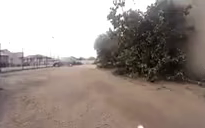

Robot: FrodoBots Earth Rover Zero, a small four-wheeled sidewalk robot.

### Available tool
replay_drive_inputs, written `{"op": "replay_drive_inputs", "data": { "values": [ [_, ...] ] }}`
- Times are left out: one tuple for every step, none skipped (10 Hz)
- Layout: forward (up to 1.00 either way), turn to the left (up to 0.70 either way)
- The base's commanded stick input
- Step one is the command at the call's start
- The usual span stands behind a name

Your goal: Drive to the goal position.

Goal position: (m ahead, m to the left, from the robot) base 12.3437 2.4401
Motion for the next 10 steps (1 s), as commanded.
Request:
{"op": "replay_drive_inputs", "data": {
  "values": [
    [0.5, 0.41],
    [0.5, 0.06],
    [0.5, 0.0],
    [0.5, 0.0],
    [0.5, 0.0],
    [0.5, 0.0],
    [0.5, 0.0],
    [0.5, 0.0],
    [0.5, 0.0],
    [0.5, 0.0]
  ]
}}
